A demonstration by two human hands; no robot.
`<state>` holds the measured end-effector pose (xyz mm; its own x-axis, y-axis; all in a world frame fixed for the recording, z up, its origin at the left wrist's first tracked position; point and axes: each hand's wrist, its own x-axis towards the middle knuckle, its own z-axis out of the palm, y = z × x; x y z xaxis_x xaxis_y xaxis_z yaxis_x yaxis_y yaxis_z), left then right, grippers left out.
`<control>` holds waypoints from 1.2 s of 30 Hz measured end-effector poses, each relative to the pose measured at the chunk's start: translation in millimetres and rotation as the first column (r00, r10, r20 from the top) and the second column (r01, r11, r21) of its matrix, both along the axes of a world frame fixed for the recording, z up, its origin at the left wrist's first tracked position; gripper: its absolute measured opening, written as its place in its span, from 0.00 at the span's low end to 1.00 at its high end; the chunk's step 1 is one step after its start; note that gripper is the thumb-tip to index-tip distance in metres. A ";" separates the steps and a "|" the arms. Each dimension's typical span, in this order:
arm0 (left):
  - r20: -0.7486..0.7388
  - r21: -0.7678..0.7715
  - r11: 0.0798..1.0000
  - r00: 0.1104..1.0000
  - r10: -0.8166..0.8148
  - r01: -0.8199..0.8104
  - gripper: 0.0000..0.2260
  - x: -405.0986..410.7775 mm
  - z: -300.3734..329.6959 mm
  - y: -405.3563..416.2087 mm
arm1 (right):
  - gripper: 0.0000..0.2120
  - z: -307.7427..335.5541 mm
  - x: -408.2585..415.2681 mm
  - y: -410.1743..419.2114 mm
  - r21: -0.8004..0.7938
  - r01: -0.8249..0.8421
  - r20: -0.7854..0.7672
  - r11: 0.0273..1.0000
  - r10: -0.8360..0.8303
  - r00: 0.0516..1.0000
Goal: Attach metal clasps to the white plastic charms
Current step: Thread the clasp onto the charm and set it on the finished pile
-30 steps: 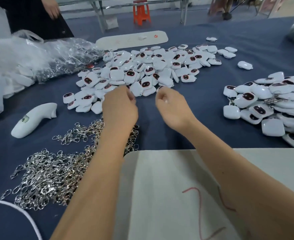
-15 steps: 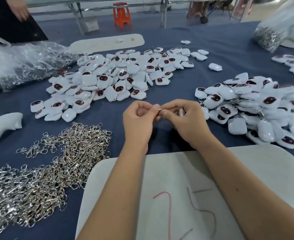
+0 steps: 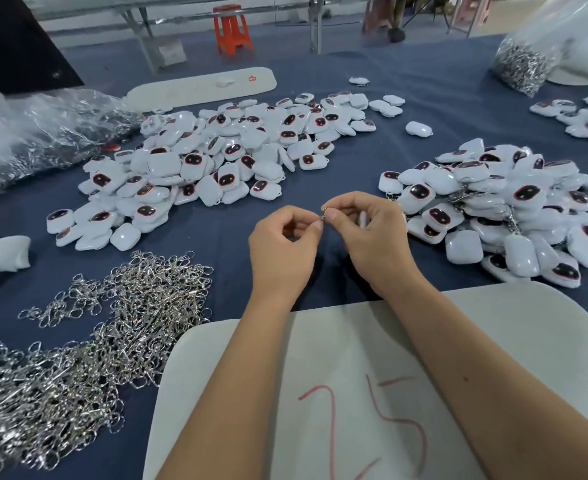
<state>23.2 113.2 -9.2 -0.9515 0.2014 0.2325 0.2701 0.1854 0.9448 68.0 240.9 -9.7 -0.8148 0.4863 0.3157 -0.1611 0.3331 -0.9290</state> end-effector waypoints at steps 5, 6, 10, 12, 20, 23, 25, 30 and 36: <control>-0.016 0.009 1.000 1.000 0.019 -0.019 0.03 0.3 0.4 0.1 | 0.06 -0.1 0.0 -2.8 0.086 -0.011 0.035 0.996 0.008 0.999; -0.017 0.001 1.000 1.000 0.021 -0.021 0.04 0.0 0.3 -0.3 | 0.07 -0.2 0.4 -3.4 0.110 -0.007 0.036 0.994 0.003 0.999; -0.018 -0.023 1.000 1.000 0.013 -0.014 0.05 -0.3 0.4 -0.4 | 0.07 0.0 1.1 -4.2 0.134 0.008 0.021 0.991 -0.011 1.000; -0.039 -0.010 1.000 0.999 0.023 -0.023 0.05 -0.2 1.1 0.0 | 0.05 -0.3 0.5 -3.0 0.114 0.000 0.031 0.993 -0.003 1.000; -0.044 0.033 0.999 0.999 -0.007 0.008 0.04 -2.8 1.7 -3.2 | 0.08 1.9 2.4 -2.2 0.003 -0.074 -0.020 0.997 0.074 0.997; -0.087 0.004 1.000 0.996 -0.016 0.016 0.04 -0.8 2.0 -3.1 | 0.08 1.7 1.9 -2.4 0.023 -0.070 -0.020 0.997 0.070 0.997; -0.109 0.005 1.000 0.994 -0.011 0.012 0.04 0.5 3.3 -3.2 | 0.08 2.0 1.9 -3.9 0.047 -0.073 -0.021 0.996 0.074 0.997; -0.074 0.000 0.995 0.993 -0.097 0.097 0.04 -3.3 5.4 -7.4 | 0.08 3.5 3.7 -4.8 0.109 -0.075 -0.026 0.991 0.079 0.997; -0.027 0.041 0.979 0.980 -0.197 0.198 0.05 -6.2 4.6 -11.6 | 0.07 5.0 5.1 -3.9 0.098 -0.109 -0.003 0.989 0.109 0.994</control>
